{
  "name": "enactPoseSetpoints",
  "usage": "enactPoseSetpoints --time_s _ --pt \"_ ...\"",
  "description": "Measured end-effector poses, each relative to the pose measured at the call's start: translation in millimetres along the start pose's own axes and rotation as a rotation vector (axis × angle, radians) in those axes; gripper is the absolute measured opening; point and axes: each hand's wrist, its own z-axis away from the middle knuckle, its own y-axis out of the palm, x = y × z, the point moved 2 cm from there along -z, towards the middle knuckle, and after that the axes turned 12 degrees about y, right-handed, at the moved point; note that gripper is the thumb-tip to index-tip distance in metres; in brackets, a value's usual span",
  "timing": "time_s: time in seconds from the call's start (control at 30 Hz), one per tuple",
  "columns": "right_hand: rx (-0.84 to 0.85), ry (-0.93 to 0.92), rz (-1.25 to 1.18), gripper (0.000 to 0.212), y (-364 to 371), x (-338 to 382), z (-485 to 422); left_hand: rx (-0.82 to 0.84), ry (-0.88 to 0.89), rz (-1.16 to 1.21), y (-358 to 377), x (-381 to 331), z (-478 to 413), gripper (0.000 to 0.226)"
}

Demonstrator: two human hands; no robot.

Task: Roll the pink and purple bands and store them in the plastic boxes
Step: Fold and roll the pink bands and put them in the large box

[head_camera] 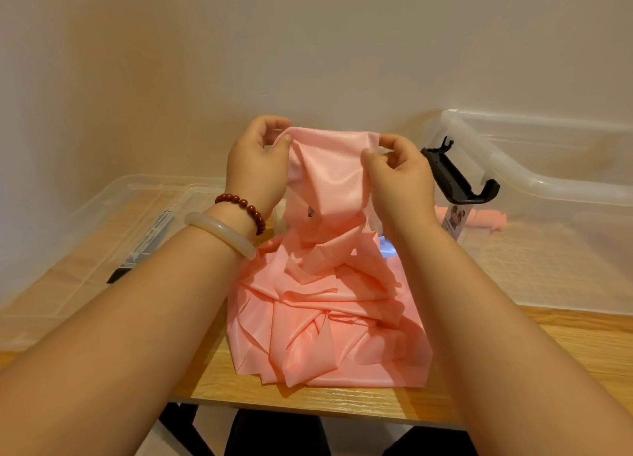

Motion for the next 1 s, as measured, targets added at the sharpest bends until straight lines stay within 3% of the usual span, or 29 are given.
enactPoseSetpoints --time_s 0.07,0.17,0.3,0.4,0.47,0.57,0.7,0.8,0.9,1.0 --pt "-0.046 -0.006 -0.037 0.021 -0.5 1.6 -1.8 0.079 -0.024 0.163 0.8 -1.9 -1.3 0.032" --pt "-0.076 0.031 -0.044 0.034 0.7 5.2 -7.3 0.332 -0.05 0.279 2.8 -9.1 -2.7 0.08" --pt "0.034 0.071 -0.039 0.053 7.7 6.5 -6.8 0.548 -0.001 0.072 3.1 -17.1 -2.3 0.095" --pt "0.132 0.104 0.028 0.075 8.4 4.8 -5.8 0.501 0.016 -0.066 2.4 -14.4 -5.5 0.091" --pt "0.096 0.087 0.082 0.074 3.3 4.8 -11.6 0.39 0.021 -0.099 1.6 -9.6 -9.8 0.079" --pt "-0.019 0.043 0.162 0.063 -1.4 9.4 -22.7 0.227 0.03 -0.168 1.2 -3.4 -20.1 0.054" --pt "-0.204 0.034 0.206 0.026 -0.5 12.9 -34.5 0.102 0.074 -0.354 4.4 2.8 -29.9 0.031" --pt "-0.146 0.059 0.45 0.014 5.7 10.0 -39.0 0.184 0.053 -0.471 10.3 8.0 -30.2 0.029" --pt "-0.103 0.0 0.781 0.024 14.5 11.4 -35.3 0.243 0.101 -0.511 15.1 1.9 -26.5 0.028" --pt "-0.141 -0.041 0.843 0.029 14.1 13.7 -28.3 0.314 0.188 -0.554 16.6 -5.7 -16.5 0.025"
